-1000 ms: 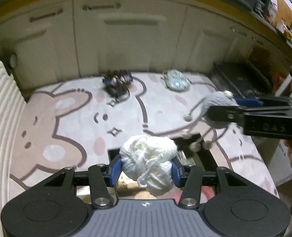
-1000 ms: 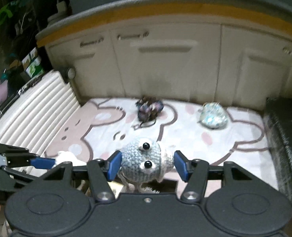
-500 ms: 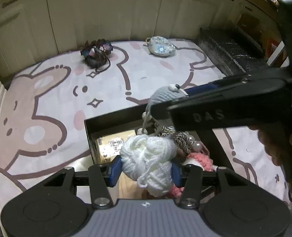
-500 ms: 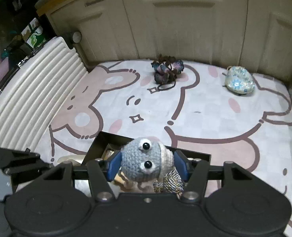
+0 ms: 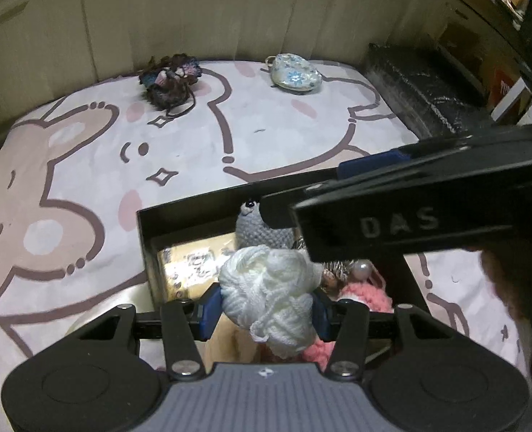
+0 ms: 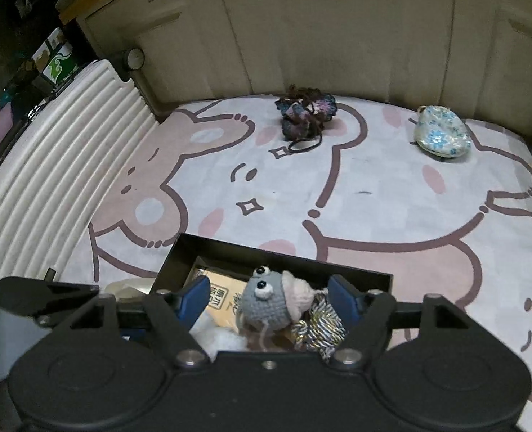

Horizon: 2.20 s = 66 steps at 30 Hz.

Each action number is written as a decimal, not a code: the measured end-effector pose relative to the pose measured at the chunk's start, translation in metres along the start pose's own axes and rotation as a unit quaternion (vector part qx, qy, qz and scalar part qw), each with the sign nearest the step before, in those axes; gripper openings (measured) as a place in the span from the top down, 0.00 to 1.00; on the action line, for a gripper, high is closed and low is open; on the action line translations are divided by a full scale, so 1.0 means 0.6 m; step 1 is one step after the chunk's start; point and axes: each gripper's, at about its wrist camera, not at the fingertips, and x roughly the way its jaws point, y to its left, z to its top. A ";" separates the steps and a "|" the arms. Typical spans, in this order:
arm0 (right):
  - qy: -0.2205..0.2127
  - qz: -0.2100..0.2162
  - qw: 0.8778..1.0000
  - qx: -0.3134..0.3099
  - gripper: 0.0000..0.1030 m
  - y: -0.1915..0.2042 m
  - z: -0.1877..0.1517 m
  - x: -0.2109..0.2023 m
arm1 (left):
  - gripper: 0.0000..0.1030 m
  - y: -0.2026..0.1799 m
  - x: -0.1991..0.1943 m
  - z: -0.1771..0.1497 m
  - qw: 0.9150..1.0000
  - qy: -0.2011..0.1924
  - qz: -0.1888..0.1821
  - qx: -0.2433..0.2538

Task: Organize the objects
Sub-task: 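Lower the yarn ball into the box with the left gripper while the right gripper releases the doll there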

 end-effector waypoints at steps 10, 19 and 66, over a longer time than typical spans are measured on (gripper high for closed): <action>-0.010 -0.008 1.000 0.025 0.30 -0.030 0.001 -0.018 | 0.39 0.002 0.051 0.003 0.999 0.004 -0.016 -0.050; -0.013 -0.009 0.999 0.037 0.30 -0.043 0.001 -0.027 | 0.57 0.025 0.015 0.010 0.995 0.009 -0.027 -0.098; -0.047 -0.016 0.997 0.057 0.30 -0.064 -0.019 -0.088 | 0.73 -0.019 -0.029 0.014 0.998 -0.021 -0.028 -0.057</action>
